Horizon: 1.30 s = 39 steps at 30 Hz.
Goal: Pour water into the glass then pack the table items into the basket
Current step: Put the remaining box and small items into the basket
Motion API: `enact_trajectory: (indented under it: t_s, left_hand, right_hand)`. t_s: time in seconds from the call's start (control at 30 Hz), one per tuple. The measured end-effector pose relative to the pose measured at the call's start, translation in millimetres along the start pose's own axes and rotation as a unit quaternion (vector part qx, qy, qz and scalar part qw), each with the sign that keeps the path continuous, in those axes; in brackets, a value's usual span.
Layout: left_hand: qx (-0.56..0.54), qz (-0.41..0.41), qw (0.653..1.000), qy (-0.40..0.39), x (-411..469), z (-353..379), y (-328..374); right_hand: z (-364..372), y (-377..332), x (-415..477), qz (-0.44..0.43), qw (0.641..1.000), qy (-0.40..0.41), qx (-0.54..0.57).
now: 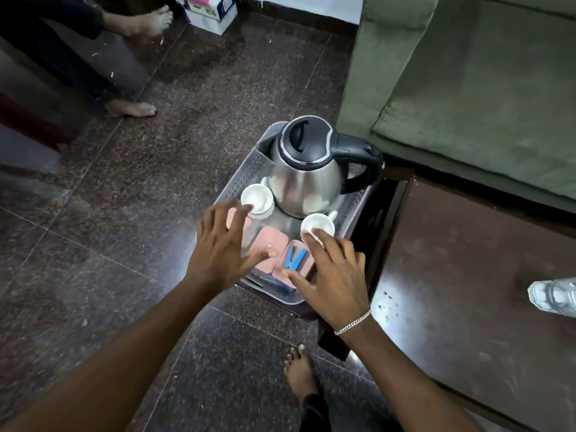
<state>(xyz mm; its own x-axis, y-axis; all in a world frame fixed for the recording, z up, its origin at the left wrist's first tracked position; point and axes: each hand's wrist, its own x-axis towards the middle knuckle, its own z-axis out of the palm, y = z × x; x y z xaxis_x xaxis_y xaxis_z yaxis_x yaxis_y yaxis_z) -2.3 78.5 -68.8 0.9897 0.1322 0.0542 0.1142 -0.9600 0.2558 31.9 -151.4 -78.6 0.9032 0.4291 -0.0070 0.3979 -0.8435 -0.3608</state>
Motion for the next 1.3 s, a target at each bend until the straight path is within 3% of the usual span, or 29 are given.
enact_trajectory:
  t_s: [0.1, 0.23, 0.77, 1.13, 1.3]
  left_hand:
    - [-0.047, 0.097, 0.994, -0.016, 1, 1, 24]
    - [-0.046, 0.16, 0.986, -0.021, 8, 11, 67]
    - [-0.134, 0.287, 0.939, -0.135, 7, 107, 351]
    - [-0.196, 0.379, 0.874, -0.232, -57, 224, 560]
    - [-0.193, 0.376, 0.851, -0.311, -84, 266, 606]
  right_hand:
    - [-9, 18, -9, 0.01, 1.0, 0.012, 0.008]
    - [-28, 53, -25, 0.032, 0.999, 0.03, 0.01]
    - [-115, 291, -184, 0.178, 0.978, 0.109, -0.02]
    - [-142, 473, -339, 0.334, 0.939, 0.06, -0.053]
    - [-132, 528, -368, 0.384, 0.923, 0.024, -0.019]
